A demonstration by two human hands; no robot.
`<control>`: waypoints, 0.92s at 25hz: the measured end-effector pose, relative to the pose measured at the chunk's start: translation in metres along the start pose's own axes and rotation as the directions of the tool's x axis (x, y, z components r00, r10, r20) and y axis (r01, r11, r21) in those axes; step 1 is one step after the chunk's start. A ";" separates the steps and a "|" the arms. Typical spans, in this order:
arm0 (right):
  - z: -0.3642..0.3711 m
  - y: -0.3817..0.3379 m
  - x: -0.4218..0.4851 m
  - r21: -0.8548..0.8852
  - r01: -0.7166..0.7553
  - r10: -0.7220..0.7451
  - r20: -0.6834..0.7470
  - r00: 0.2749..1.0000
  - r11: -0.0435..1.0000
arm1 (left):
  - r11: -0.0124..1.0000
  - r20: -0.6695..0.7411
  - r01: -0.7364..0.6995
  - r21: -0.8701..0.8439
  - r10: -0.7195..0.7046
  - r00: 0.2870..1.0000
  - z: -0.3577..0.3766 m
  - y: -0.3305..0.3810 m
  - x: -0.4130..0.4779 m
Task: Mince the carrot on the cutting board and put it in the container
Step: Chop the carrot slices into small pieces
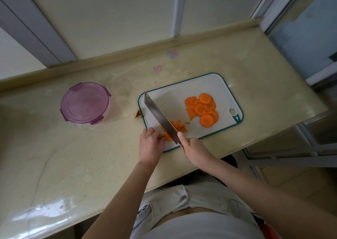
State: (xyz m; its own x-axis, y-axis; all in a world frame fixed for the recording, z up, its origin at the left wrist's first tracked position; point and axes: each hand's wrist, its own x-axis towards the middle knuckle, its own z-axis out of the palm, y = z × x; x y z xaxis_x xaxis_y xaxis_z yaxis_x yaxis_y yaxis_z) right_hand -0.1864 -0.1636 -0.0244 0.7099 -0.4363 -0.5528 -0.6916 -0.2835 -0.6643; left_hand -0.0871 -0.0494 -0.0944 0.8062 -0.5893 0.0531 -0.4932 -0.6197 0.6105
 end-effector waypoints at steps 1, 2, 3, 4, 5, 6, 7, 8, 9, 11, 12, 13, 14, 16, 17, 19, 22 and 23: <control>0.002 0.002 0.000 -0.014 -0.004 0.004 0.002 1.000 1.000 | 1.000 -0.003 0.004 -0.002 -0.004 1.000 0.000 0.001 0.000; 0.003 0.002 -0.001 -0.022 -0.006 0.006 0.004 1.000 1.000 | 1.000 -0.002 0.008 -0.004 -0.008 1.000 0.000 0.001 -0.001; 0.004 0.003 -0.001 -0.027 -0.008 0.008 0.006 1.000 1.000 | 1.000 -0.001 0.009 -0.004 -0.009 1.000 0.000 0.001 -0.001; 0.005 0.003 -0.002 -0.032 -0.009 0.009 0.006 1.000 0.999 | 1.000 -0.001 0.010 -0.003 -0.010 1.000 0.000 0.001 -0.001; 0.006 0.003 -0.002 -0.037 -0.011 0.012 0.005 1.000 0.999 | 1.000 0.002 0.015 -0.004 -0.015 1.000 0.000 0.001 0.000; 0.008 0.002 -0.002 -0.042 -0.014 0.014 0.002 1.000 0.999 | 1.000 0.010 0.023 -0.006 -0.023 1.000 -0.001 0.001 0.001; 0.009 0.001 -0.002 -0.052 -0.018 0.018 -0.003 1.000 0.998 | 0.999 0.022 0.032 -0.007 -0.032 0.999 -0.001 0.001 0.002; 0.011 0.000 -0.002 -0.074 -0.022 0.021 -0.010 1.000 0.997 | 0.999 0.035 0.035 -0.003 -0.035 0.999 -0.002 0.001 0.003; 0.013 0.000 -0.001 -0.098 -0.030 0.029 -0.016 0.999 0.995 | 0.999 0.045 0.034 0.004 -0.035 0.998 -0.003 0.001 0.003; 0.019 0.002 0.002 -0.133 -0.046 0.042 -0.032 0.999 0.990 | 0.999 0.050 0.026 0.019 -0.027 0.998 -0.003 0.001 0.004; 0.021 0.003 0.002 -0.135 -0.048 0.043 -0.039 0.998 0.990 | 1.000 0.049 0.020 0.022 -0.021 0.999 -0.003 0.001 0.004; 0.023 0.004 0.002 -0.136 -0.044 0.037 -0.048 0.998 0.990 | 1.000 0.043 0.014 0.023 -0.015 0.999 -0.003 0.001 0.004; 0.024 0.004 0.003 -0.136 -0.037 0.030 -0.054 0.998 0.990 | 1.000 0.036 0.013 0.023 -0.014 0.999 -0.003 0.001 0.004; 0.021 0.003 0.003 -0.110 -0.025 0.020 -0.049 0.999 0.994 | 1.000 0.030 0.015 0.020 -0.016 0.999 -0.003 0.002 0.003; 0.018 0.002 0.004 -0.088 -0.023 0.020 -0.039 0.999 0.996 | 1.000 0.030 0.013 0.019 -0.014 0.999 -0.004 0.002 0.003; 0.010 0.004 0.006 -0.028 -0.026 0.025 -0.016 1.000 0.999 | 1.000 0.040 0.009 0.020 -0.010 0.999 -0.005 0.004 0.000; 0.007 0.008 0.009 0.027 -0.033 0.033 0.001 0.999 0.999 | 1.000 0.032 -0.002 0.012 0.001 0.999 -0.006 0.005 -0.002; 0.007 0.008 0.008 0.032 -0.025 0.025 0.001 1.000 0.999 | 1.000 0.031 0.003 0.002 -0.003 1.000 -0.006 0.005 -0.003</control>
State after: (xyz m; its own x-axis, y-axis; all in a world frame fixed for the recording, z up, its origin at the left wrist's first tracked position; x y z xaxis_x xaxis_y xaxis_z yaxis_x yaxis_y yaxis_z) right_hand -0.1851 -0.1634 -0.0379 0.6923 -0.4427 -0.5699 -0.7047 -0.2447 -0.6659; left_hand -0.0901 -0.0475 -0.0863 0.7969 -0.6035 0.0269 -0.4918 -0.6223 0.6090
